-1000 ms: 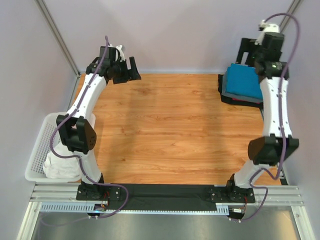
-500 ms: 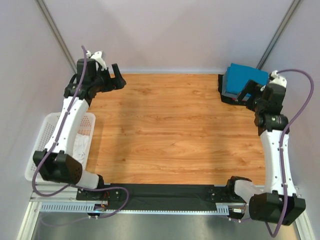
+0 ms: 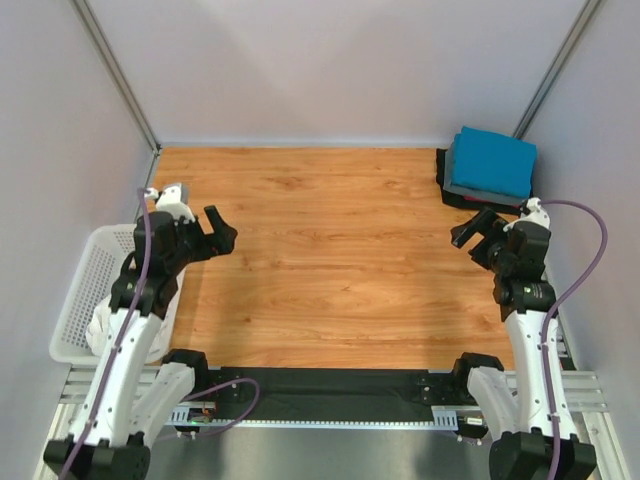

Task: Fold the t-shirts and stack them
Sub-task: Neatly place the folded tshirt to the corner

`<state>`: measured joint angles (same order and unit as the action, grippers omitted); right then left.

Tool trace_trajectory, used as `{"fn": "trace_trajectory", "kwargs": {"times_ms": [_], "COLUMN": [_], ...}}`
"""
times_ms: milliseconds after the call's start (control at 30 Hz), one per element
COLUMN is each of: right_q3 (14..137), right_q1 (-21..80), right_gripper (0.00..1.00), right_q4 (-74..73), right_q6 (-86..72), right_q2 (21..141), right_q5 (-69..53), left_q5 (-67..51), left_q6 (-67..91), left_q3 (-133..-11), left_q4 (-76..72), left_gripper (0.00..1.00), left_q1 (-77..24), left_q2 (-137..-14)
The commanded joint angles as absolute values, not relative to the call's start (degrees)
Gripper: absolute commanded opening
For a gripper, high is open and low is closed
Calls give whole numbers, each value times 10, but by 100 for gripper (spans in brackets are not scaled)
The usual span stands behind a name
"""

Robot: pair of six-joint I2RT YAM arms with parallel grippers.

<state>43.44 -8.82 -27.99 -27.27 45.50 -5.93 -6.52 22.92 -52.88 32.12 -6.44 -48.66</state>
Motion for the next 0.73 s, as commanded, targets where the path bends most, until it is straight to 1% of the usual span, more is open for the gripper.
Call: {"fn": "trace_trajectory", "kwargs": {"times_ms": [0, 200, 400, 700], "right_q3": [407, 388, 429, 441], "right_q1": [-87, -87, -87, -87], "right_gripper": [100, 100, 100, 100], "right_q4": [-244, -240, -283, -301], "right_q6": [-295, -304, -267, -234], "right_q2": [422, 378, 403, 401], "right_q5": [-100, -62, -110, -132], "left_q5": [-31, -2, -9, -2], "left_q6": [241, 218, 233, 269], "left_q3": [-479, -427, -432, -424], "left_q4": [290, 292, 356, 375], "left_gripper": [100, 99, 100, 100], "left_q1": [-64, -64, -64, -64], "left_q2": [-391, -309, -287, -243]}}
